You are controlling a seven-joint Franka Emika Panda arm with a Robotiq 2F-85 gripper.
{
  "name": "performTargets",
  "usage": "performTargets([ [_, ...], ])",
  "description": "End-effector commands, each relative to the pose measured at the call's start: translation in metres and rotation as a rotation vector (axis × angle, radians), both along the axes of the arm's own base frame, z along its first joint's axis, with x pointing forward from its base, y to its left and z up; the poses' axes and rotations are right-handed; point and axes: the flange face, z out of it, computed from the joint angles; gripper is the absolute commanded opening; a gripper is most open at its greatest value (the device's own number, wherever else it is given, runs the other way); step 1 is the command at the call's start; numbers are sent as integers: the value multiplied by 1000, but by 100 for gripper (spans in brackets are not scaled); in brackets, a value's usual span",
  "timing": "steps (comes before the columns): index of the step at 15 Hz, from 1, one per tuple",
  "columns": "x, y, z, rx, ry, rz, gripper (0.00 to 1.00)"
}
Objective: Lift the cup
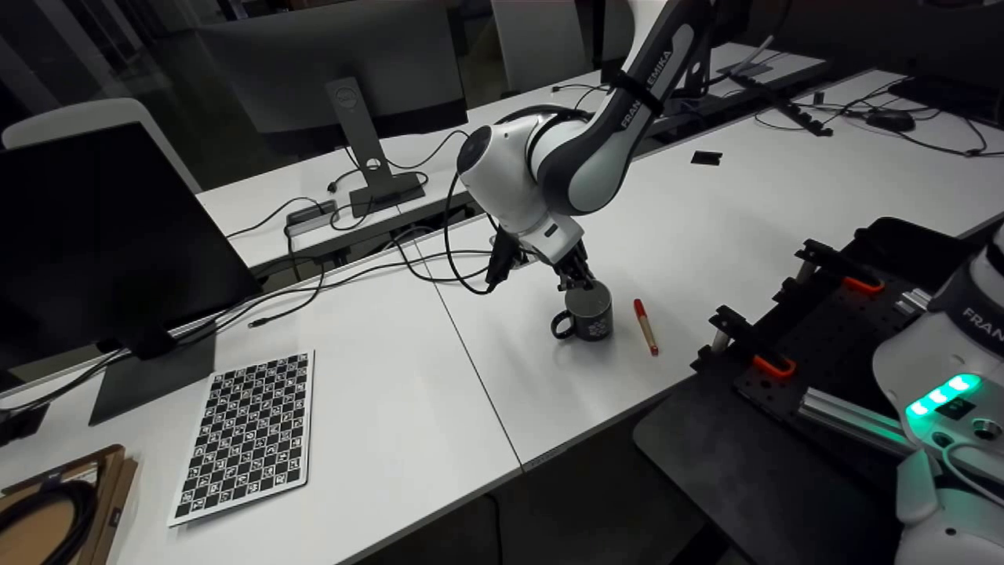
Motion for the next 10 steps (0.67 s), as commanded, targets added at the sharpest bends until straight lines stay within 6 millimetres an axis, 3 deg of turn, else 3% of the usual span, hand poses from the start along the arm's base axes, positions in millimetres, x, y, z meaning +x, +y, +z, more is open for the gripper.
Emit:
performTargets([
  [1,8,-2,0,-3,-4,-5,2],
  [3,9,-2,0,-4,-2,-6,2],
  [4,9,-1,0,-7,-2,-4,33],
  [6,11,-1,1,-16,-7,0,41],
  [10,14,-2,3,-36,-12,4,71],
])
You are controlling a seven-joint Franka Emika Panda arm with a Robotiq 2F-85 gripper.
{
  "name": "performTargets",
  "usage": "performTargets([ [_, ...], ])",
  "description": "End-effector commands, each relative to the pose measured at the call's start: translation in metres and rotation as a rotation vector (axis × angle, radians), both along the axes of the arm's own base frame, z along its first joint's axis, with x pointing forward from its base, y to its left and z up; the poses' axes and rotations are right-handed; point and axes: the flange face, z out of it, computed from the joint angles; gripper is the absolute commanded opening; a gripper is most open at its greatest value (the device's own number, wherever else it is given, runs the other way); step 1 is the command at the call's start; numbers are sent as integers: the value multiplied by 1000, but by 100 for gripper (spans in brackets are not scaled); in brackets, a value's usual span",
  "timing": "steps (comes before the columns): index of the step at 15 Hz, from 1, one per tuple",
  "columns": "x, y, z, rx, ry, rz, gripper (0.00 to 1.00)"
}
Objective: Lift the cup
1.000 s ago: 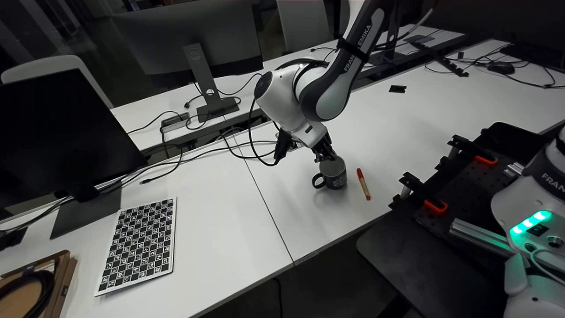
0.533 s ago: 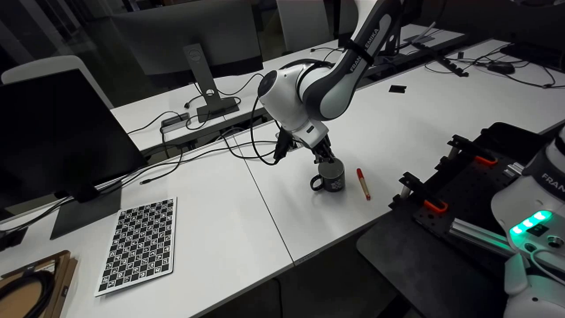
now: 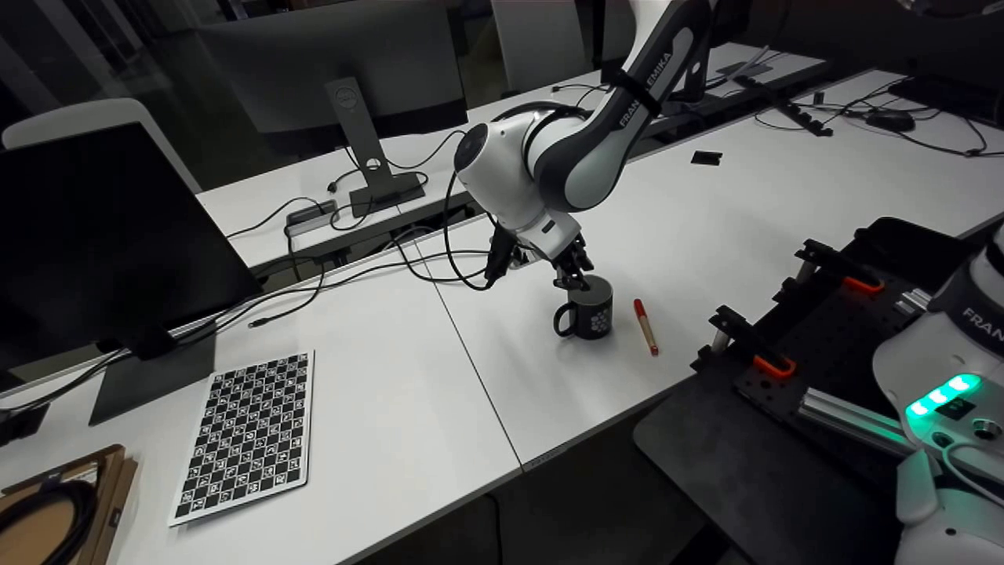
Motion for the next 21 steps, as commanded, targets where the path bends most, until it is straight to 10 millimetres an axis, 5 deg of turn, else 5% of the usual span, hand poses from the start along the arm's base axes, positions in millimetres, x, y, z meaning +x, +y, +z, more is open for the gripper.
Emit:
performTargets([
  [1,5,1,2,-18,-1,1,78],
  [5,16,-6,21,-45,-44,4,100],
  [13,56,-22,72,-150,-288,-37,100],
  [21,61,-1,65,-219,-581,-181,100],
])
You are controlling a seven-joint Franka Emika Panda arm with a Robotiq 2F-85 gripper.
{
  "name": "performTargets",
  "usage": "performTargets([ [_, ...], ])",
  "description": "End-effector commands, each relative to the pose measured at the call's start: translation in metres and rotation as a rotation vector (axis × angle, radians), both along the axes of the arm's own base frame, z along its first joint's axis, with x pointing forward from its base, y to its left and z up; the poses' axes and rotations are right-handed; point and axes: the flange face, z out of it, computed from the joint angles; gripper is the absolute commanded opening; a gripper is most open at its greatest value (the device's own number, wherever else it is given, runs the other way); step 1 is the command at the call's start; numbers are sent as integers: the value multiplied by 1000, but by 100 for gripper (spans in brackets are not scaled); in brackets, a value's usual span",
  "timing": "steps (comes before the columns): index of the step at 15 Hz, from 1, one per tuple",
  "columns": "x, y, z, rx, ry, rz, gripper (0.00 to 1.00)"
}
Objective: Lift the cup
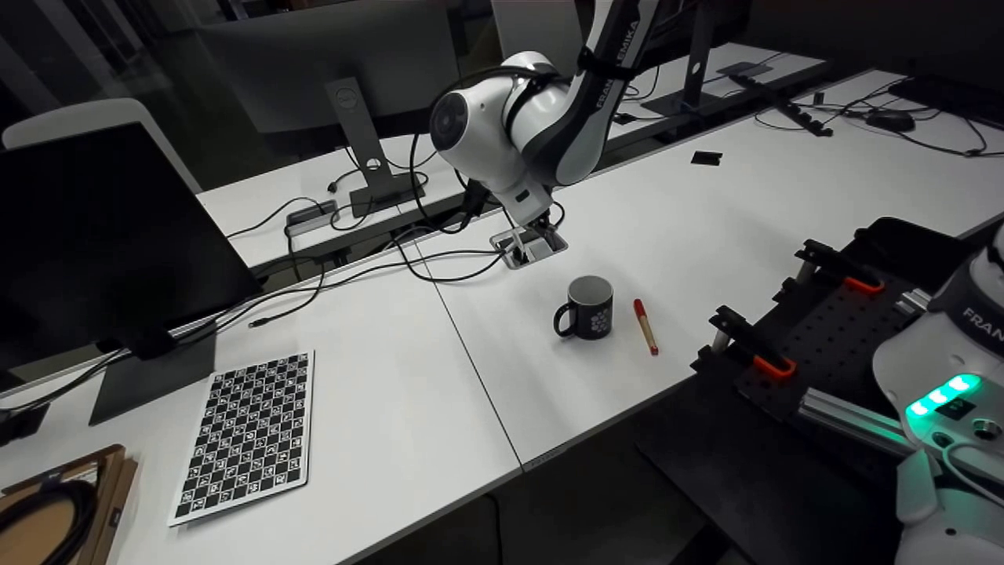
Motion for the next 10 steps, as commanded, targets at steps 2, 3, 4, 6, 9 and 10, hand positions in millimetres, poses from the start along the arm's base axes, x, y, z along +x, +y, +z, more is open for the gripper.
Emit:
performTargets([
  [2,0,12,-4,-14,-156,-92,100],
  [3,-1,15,-6,-1,-185,-118,100],
  [4,-2,17,-7,13,-214,-143,100],
  [6,-5,17,-7,-2,-170,-125,100],
  [9,-6,19,-7,3,-191,-141,100],
  [10,-5,18,-7,3,-193,-143,100],
])
